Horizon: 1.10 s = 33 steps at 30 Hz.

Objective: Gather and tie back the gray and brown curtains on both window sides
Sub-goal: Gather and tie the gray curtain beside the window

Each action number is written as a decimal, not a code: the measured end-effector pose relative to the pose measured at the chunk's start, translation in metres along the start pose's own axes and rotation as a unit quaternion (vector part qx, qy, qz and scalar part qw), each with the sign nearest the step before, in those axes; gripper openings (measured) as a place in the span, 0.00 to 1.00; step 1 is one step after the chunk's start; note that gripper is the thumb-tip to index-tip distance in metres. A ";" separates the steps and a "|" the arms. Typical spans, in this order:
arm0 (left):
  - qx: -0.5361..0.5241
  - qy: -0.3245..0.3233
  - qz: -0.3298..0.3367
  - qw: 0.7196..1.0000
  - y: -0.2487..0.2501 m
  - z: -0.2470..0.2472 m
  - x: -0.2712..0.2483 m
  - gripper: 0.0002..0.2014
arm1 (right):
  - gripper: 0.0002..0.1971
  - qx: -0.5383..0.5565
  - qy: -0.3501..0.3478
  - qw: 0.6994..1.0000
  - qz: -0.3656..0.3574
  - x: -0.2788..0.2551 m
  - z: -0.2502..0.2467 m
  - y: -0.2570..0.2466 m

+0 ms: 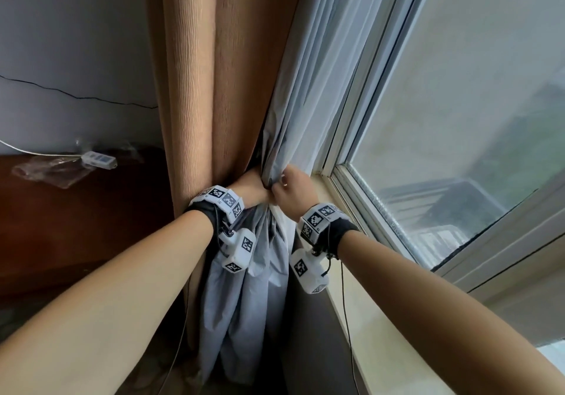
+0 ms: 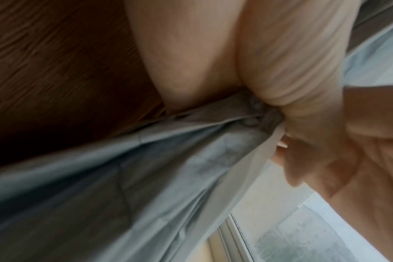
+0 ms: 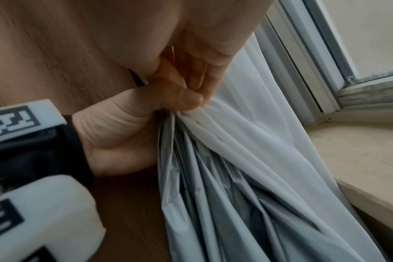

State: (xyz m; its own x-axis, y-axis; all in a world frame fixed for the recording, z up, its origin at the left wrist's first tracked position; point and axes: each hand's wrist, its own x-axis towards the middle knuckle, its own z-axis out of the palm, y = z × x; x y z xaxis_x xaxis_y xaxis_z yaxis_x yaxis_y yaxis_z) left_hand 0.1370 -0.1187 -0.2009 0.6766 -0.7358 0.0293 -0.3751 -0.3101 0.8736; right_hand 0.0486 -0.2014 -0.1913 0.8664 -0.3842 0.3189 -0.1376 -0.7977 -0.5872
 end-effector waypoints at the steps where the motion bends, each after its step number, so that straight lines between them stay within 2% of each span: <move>1: 0.010 -0.014 -0.002 1.000 0.000 -0.001 0.002 0.20 | 0.04 -0.001 -0.013 1.000 0.011 0.002 -0.001 0.001; 2: 0.007 -0.006 -0.005 1.000 -0.002 -0.002 0.003 0.20 | 0.06 0.010 -0.028 0.999 0.019 0.003 -0.003 0.002; 4: -0.025 0.054 -0.030 0.998 -0.010 -0.003 0.007 0.19 | 0.11 0.046 -0.047 0.998 0.011 0.004 -0.008 0.002; 6: -0.070 0.111 -0.061 0.989 -0.012 -0.002 0.008 0.20 | 0.16 0.075 -0.033 0.997 0.014 0.005 -0.010 0.005; 8: -0.090 0.149 -0.078 0.982 -0.010 0.000 0.008 0.21 | 0.15 0.096 0.041 0.993 0.057 0.004 -0.011 0.010; 10: -0.076 0.173 -0.084 0.978 -0.010 -0.001 0.008 0.18 | 0.11 0.098 0.131 0.980 0.116 0.007 -0.007 0.024; 11: -0.071 0.177 -0.091 0.977 -0.011 -0.003 0.008 0.17 | 0.15 0.099 0.142 0.973 0.155 0.010 -0.005 0.033; 13: -0.068 0.171 -0.102 0.978 -0.016 -0.006 0.009 0.16 | 0.34 0.132 0.088 0.962 0.223 0.014 -0.004 0.045; 14: -0.068 0.165 -0.105 0.978 -0.019 -0.007 0.009 0.16 | 0.41 0.163 0.052 0.957 0.234 0.015 -0.005 0.048; 15: -0.069 0.162 -0.107 0.978 -0.021 -0.008 0.010 0.15 | 0.42 0.189 0.026 0.954 0.232 0.016 -0.004 0.054; 16: -0.070 0.160 -0.107 0.979 -0.021 -0.009 0.010 0.15 | 0.38 0.212 0.009 0.951 0.224 0.016 -0.006 0.055; 17: -0.073 0.159 -0.105 0.979 -0.022 -0.009 0.010 0.14 | 0.28 0.231 -0.002 0.949 0.214 0.017 -0.006 0.056; 18: -0.079 0.157 -0.102 0.979 -0.022 -0.009 0.009 0.14 | 0.14 0.228 0.004 0.951 0.207 0.016 -0.007 0.053; 19: -0.085 0.158 -0.098 0.979 -0.023 -0.009 0.010 0.14 | 0.05 0.217 0.023 0.957 0.193 0.016 -0.007 0.050; 23: -0.107 0.172 -0.080 0.976 -0.020 -0.005 0.011 0.18 | 0.03 0.118 0.081 0.984 0.110 0.012 -0.003 0.037; 27: -0.106 0.149 -0.080 0.980 -0.019 0.002 0.015 0.27 | 0.03 0.081 0.044 0.996 0.008 0.006 -0.002 0.019; 30: -0.083 0.092 -0.071 0.990 -0.018 0.004 0.018 0.24 | 0.03 0.060 0.011 0.998 -0.001 0.007 -0.004 0.012; 33: -0.046 0.014 -0.036 0.998 -0.012 0.003 0.017 0.20 | 0.04 0.045 -0.005 0.999 0.026 0.008 -0.009 0.007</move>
State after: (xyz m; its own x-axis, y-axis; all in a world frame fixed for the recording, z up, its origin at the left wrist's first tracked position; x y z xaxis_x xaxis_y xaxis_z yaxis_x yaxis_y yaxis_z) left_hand 0.1514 -0.1295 -0.2125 0.7172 -0.6965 -0.0229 -0.2666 -0.3047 0.9144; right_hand 0.0502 -0.2145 -0.1858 0.8645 -0.4185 0.2785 -0.1396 -0.7321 -0.6668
